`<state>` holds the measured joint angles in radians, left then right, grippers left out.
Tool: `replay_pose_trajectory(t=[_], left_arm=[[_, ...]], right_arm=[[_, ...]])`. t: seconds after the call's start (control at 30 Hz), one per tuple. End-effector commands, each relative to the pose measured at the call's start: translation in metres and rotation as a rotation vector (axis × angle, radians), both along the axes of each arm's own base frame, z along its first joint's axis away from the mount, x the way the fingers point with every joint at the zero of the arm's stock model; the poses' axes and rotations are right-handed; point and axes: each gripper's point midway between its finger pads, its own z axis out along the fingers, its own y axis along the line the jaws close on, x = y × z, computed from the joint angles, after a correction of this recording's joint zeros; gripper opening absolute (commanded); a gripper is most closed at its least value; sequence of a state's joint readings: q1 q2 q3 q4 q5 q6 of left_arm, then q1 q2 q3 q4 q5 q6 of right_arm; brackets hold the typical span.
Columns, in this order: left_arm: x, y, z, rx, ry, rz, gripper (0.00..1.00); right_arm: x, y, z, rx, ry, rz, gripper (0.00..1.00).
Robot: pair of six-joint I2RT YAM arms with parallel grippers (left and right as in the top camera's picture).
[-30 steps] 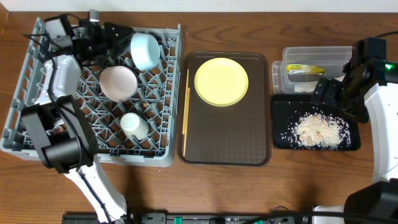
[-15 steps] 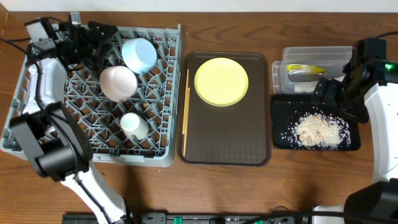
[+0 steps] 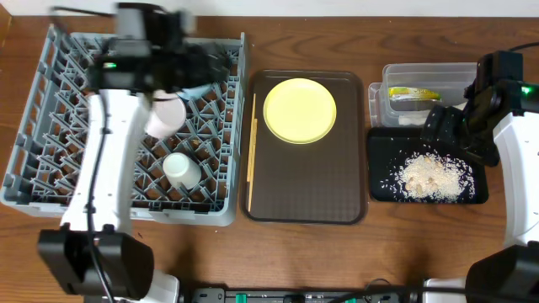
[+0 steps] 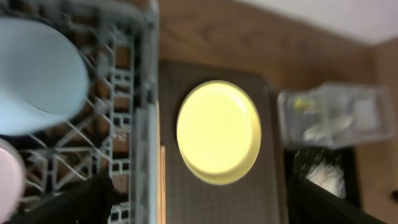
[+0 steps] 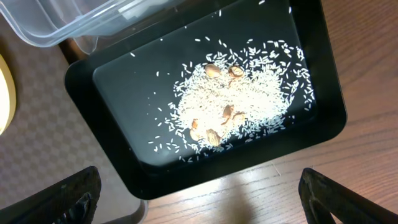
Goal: Sort waste into correct bins and load items into the dishwasher
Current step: 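Move the left gripper to the yellow plate and grasp its edge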
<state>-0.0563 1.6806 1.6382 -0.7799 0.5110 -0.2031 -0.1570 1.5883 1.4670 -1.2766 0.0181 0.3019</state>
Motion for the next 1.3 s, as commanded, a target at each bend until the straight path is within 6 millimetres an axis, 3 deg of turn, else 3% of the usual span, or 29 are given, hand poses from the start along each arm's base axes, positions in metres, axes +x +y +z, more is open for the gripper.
replay_pose_trajectory(t=[0.0,0.17,0.4,0.53,0.93,1.17,1.27], left_arm=[[-0.005,-0.025,-0.027,0.174,0.028,-0.041,0.91],[-0.018,-0.082,-0.053,0.289,0.035,-0.162,0.92],[-0.039,-0.160,-0.105,0.421,0.015,-0.413,0.92],[-0.051,-0.192,-0.138,0.457,0.027,-0.524,0.92],[-0.072,-0.215,-0.201,0.505,0.125,-0.610,0.91],[-0.068,-0.224,-0.231,0.510,0.131,-0.619,0.90],[-0.066,-0.225,-0.236,0.510,0.131,-0.619,0.83]], right_arm=[[-0.002,-0.006,0.007,-0.005,-0.022,-0.011,0.99],[-0.002,-0.006,0.007,-0.005,-0.022,-0.012,0.99],[-0.002,-0.006,0.007,-0.005,-0.022,-0.011,0.99],[-0.002,-0.006,0.007,-0.005,-0.022,-0.011,0.99],[-0.002,-0.006,0.007,-0.004,-0.019,-0.011,0.99],[-0.003,-0.005,0.007,-0.004,-0.017,-0.011,0.99],[-0.003,-0.005,0.007,-0.004,-0.017,-0.011,0.99]])
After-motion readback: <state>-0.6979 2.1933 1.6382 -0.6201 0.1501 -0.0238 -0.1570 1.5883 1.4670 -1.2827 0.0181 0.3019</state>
